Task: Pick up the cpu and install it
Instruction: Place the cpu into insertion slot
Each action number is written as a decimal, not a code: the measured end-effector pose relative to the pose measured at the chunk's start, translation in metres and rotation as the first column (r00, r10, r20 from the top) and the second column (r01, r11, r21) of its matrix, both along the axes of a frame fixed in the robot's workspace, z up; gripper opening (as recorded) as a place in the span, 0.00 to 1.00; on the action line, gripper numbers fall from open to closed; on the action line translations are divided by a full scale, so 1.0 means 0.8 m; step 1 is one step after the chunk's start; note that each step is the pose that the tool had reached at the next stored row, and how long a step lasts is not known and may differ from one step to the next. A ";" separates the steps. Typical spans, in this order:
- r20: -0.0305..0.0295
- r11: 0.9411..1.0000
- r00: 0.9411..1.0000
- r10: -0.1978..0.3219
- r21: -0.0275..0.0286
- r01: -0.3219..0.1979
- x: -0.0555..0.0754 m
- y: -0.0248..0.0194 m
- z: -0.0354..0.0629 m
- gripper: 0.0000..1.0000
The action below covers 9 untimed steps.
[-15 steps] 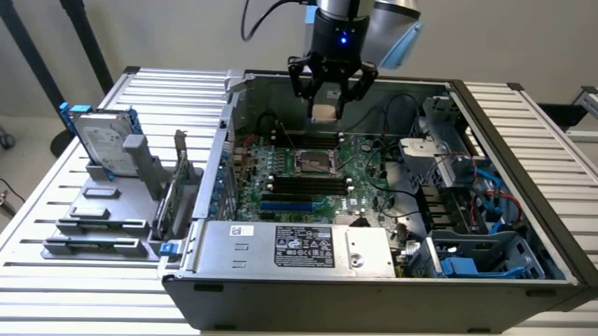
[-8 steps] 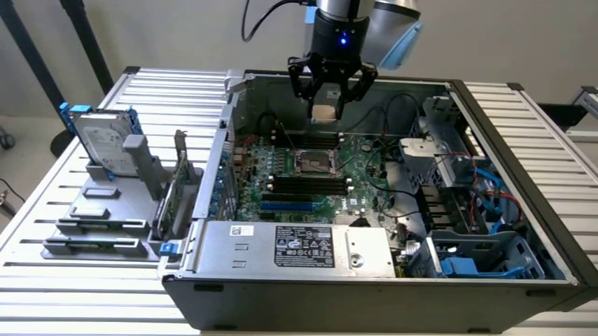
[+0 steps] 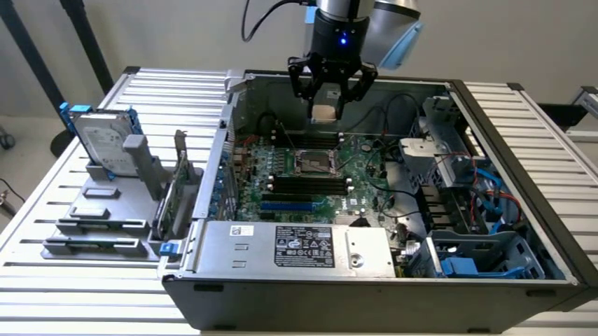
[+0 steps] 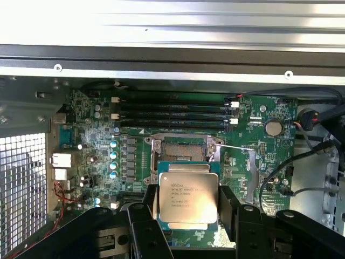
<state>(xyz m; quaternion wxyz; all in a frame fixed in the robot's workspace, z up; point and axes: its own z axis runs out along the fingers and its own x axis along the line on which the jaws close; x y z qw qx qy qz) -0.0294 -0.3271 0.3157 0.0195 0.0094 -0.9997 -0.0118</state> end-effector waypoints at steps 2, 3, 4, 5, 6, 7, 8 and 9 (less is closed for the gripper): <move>0.000 1.000 1.000 -0.007 0.000 0.007 -0.001 0.0000 0.000 0.55; 0.000 1.000 1.000 -0.022 0.000 0.022 -0.001 0.0000 0.000 0.55; 0.000 0.999 0.999 -0.038 0.000 0.038 -0.001 0.0000 -0.001 0.55; 0.000 0.998 0.998 -0.056 0.000 0.056 -0.001 0.0000 -0.001 0.55; 0.000 0.997 0.997 -0.074 0.000 0.074 -0.001 0.0001 -0.002 0.55; 0.000 0.996 0.996 -0.093 0.000 0.093 -0.001 0.0000 -0.002 0.55; 0.000 0.994 0.994 -0.110 0.000 0.110 -0.001 0.0000 -0.003 0.55; 0.000 0.992 0.992 -0.128 0.000 0.128 -0.001 0.0000 -0.003 0.55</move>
